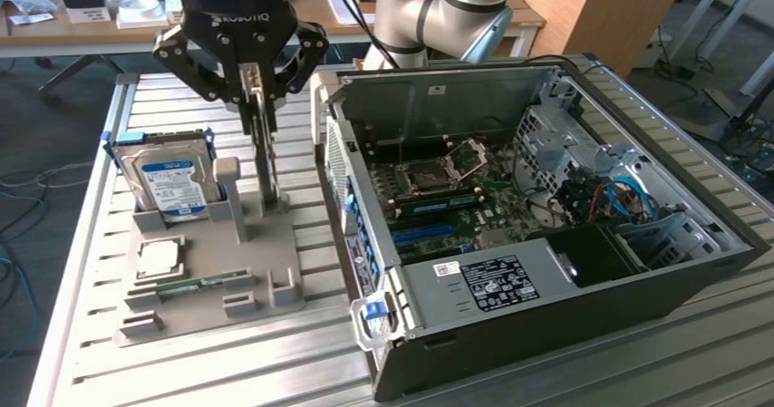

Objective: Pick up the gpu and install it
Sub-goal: 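Pick up the gpu and move the gpu toward the slot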

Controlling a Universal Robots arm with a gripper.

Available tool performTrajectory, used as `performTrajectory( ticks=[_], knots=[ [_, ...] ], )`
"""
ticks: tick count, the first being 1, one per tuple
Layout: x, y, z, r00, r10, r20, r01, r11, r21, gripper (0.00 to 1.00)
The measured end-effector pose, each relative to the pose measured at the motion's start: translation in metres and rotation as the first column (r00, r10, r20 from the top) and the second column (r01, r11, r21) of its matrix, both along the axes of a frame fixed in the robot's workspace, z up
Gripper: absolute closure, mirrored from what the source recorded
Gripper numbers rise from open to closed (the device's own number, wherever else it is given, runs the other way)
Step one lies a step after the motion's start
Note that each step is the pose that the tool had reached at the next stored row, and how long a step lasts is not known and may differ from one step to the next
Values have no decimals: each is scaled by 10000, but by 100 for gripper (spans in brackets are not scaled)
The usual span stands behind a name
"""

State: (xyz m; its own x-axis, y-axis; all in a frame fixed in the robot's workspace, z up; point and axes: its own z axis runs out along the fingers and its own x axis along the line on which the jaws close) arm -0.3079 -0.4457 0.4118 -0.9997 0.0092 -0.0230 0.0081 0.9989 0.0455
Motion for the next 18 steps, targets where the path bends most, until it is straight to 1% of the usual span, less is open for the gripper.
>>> performTrajectory(
  ticks=[6,10,18],
  knots=[
    [1,0,68,10000,0,0,0,10000,0,73],
    [1,0,96,10000,0,0,0,10000,0,73],
    [1,0,101,10000,0,0,0,10000,0,73]
  ],
)
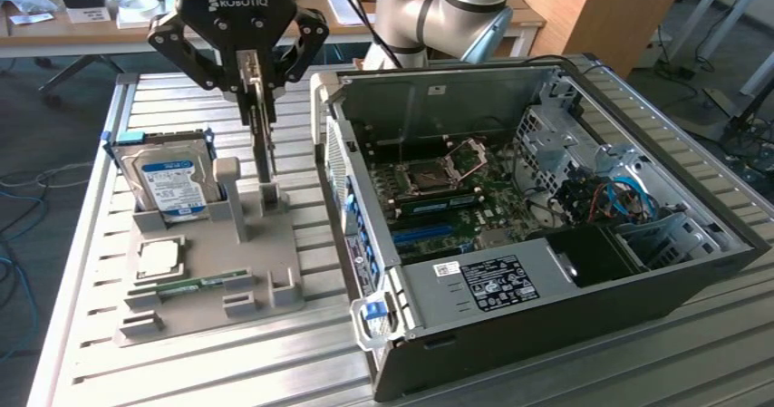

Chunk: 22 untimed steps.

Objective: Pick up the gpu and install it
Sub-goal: 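Pick up the gpu and move the gpu toward the slot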

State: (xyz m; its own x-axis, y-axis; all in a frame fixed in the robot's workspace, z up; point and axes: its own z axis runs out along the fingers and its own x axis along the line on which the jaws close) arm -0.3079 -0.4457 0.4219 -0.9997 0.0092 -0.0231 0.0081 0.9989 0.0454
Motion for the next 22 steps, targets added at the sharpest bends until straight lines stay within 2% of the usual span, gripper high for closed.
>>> performTrajectory(
  ticks=[4,12,22],
  knots=[
    [0,0,26,10000,0,-3,0,10000,-1,73],
    [3,0,172,10000,0,0,0,10000,0,73],
    [7,-1,174,10000,1,-1,-1,10000,3,73]
  ],
)
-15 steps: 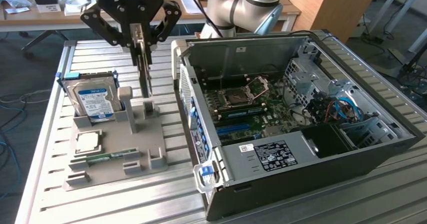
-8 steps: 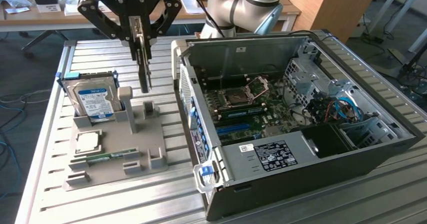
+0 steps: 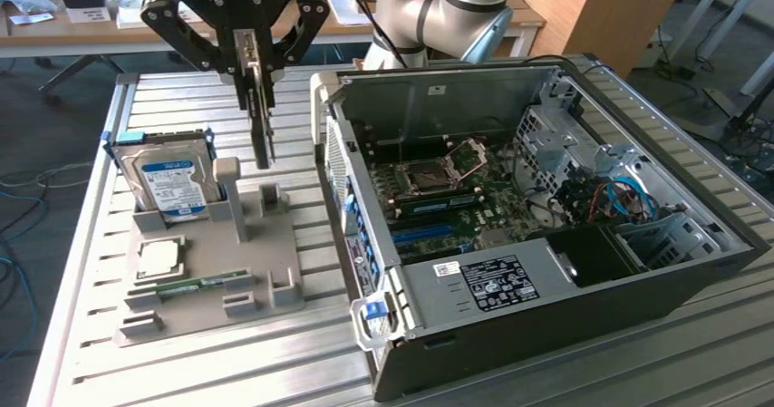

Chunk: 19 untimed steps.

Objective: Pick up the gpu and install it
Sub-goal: 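Pick up the gpu and move the gpu toward the slot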

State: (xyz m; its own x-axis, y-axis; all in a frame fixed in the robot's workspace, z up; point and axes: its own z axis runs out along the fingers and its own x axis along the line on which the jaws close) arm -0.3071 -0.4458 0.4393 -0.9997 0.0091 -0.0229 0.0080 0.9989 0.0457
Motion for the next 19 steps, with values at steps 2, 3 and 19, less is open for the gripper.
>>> performTrajectory(
  ticks=[2,3,19],
  knots=[
    [9,0,1,10000,1,-2,-1,10000,0,73],
    [16,1,2,10000,0,-1,0,10000,0,73],
    [272,1,1,10000,-1,1,1,10000,29,73]
  ],
)
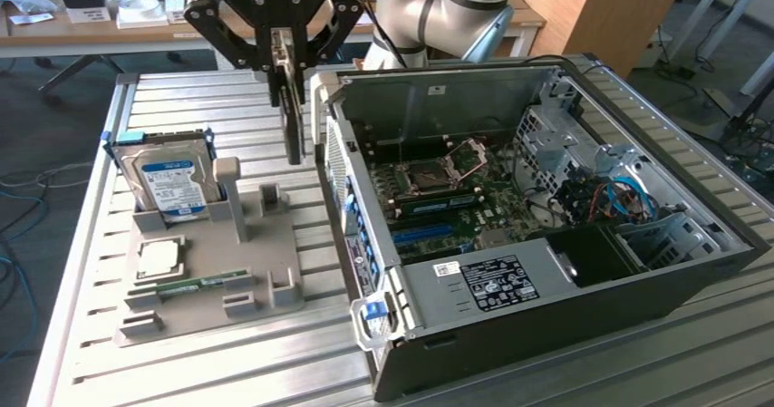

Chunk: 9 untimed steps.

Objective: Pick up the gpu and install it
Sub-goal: 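Pick up the gpu and move the gpu toward the slot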

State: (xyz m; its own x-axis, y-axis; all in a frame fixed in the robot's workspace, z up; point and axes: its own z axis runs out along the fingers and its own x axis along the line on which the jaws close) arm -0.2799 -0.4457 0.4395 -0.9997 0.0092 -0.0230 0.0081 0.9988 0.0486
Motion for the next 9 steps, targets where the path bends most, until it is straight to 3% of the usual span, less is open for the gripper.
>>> performTrajectory(
  ticks=[9],
  knots=[
    [159,2,0,10000,0,0,0,10000,37,73]
  ],
)
